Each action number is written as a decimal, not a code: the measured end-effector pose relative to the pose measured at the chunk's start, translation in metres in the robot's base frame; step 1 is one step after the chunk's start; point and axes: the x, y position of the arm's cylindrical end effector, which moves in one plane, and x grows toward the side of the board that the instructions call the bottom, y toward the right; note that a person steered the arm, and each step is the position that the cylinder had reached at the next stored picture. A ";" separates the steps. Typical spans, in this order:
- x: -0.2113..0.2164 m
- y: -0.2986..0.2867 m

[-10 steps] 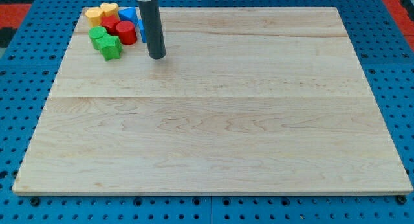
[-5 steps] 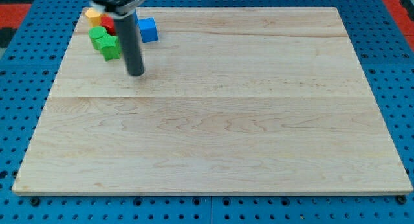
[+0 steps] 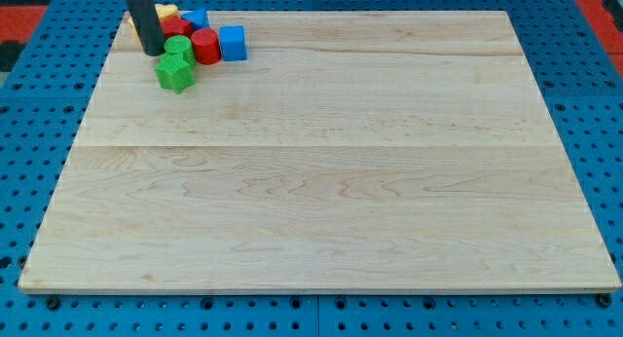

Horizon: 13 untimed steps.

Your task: Push the green circle and green star to the bottom center

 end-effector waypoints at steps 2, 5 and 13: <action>0.006 0.086; 0.090 0.156; 0.188 0.143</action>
